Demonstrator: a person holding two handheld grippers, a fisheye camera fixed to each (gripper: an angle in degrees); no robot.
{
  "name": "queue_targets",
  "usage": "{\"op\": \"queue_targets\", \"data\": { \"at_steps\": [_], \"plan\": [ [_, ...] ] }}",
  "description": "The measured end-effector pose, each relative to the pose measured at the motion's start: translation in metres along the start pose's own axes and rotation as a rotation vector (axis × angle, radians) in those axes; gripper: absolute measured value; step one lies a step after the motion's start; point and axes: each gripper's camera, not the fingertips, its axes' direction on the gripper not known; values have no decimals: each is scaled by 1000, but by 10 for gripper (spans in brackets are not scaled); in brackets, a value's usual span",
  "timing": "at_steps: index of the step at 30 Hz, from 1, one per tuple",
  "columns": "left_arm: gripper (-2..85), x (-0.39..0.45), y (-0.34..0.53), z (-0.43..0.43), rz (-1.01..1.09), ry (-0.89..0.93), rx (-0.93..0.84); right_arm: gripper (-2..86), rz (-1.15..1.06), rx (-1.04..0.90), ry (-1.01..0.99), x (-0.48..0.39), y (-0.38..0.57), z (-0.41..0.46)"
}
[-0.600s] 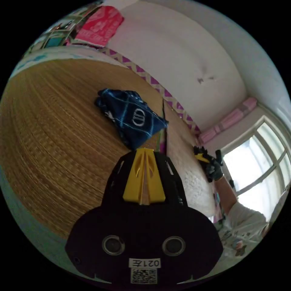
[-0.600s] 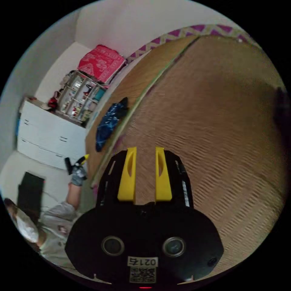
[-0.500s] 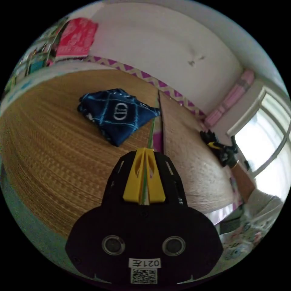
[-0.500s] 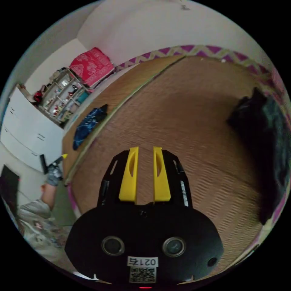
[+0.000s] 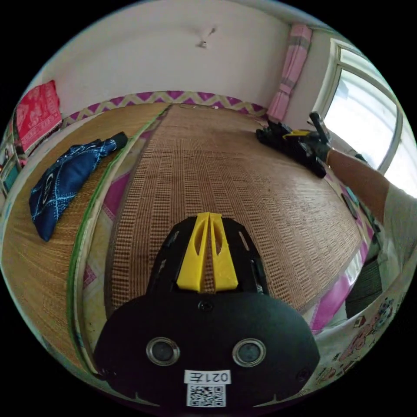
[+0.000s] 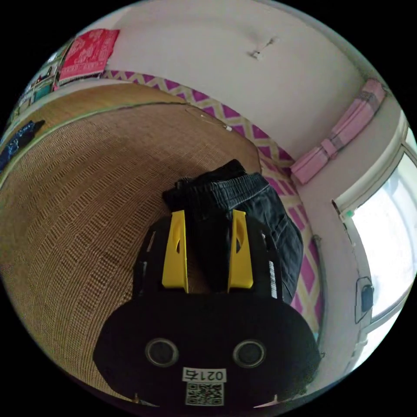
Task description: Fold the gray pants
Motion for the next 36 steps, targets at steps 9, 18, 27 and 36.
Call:
{"op": "queue_targets", "data": {
  "at_steps": [9, 18, 27, 36],
  "plan": [
    [-9, 77, -15, 26, 134, -58, -105, 70, 85, -35, -32, 1, -10, -16],
    [-9, 118, -21, 37, 138, -67, -124, 58, 316, 58, -257, 121, -13, -139],
    [-10, 126, -12, 19, 12, 102, -46, 62, -172, 194, -509, -61, 28, -317],
    [-10, 144, 45, -39, -11, 64, -7, 67, -543, 110, -391, -312, 133, -288]
  ]
}}
